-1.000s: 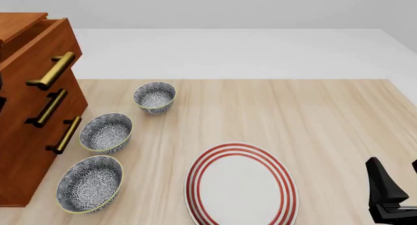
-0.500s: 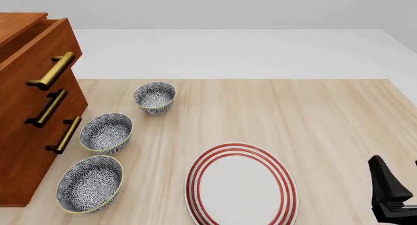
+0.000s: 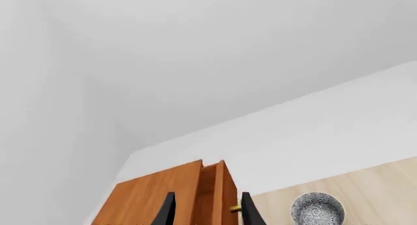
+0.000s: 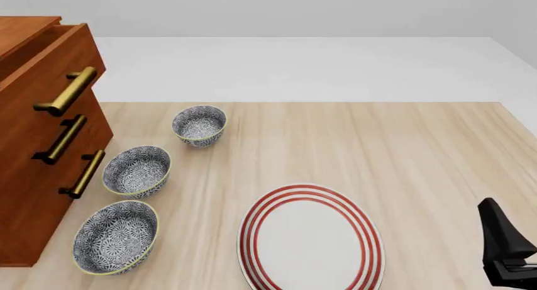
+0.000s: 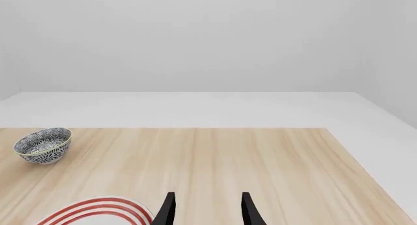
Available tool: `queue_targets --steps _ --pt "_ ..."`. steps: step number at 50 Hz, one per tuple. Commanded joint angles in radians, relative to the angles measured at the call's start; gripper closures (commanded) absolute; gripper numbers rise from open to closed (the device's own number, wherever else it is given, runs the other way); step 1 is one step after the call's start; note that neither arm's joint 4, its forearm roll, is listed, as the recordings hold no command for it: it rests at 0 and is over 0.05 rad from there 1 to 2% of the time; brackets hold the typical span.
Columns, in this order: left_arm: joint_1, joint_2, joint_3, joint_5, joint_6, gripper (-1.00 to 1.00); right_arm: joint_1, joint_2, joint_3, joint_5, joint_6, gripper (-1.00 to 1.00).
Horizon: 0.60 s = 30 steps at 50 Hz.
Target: Open the top drawer of the cabinet.
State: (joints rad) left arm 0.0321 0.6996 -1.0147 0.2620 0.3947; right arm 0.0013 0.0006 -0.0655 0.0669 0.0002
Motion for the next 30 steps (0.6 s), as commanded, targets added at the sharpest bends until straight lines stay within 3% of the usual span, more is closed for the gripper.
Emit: queue_targets --steps 1,4,8,9,11,15,30 --pt "-0.004 0.040 -0.074 0.080 -0.079 -1.00 0.000 0.000 -0.004 0.005 0.000 -1.00" --pt "0.080 0.079 -0.120 0.093 -0.175 -1.00 0.000 0.000 -0.005 0.005 0.000 -1.00" --pt "0.072 0.060 -0.123 0.103 -0.163 -1.00 0.000 0.000 -0.006 0.006 0.000 -1.00" --pt "0.101 0.070 -0.156 0.119 -0.219 -1.00 0.000 0.000 -0.006 0.006 0.000 -1.00" --pt "0.092 0.064 -0.158 0.126 -0.199 -1.00 0.000 0.000 -0.005 0.006 0.000 -1.00" --pt "0.116 0.101 -0.191 0.174 -0.271 -1.00 0.000 0.000 -0.005 0.005 0.000 -1.00" --pt "0.092 0.120 -0.195 0.249 -0.301 -1.00 0.000 0.000 -0.006 0.006 0.000 -1.00"
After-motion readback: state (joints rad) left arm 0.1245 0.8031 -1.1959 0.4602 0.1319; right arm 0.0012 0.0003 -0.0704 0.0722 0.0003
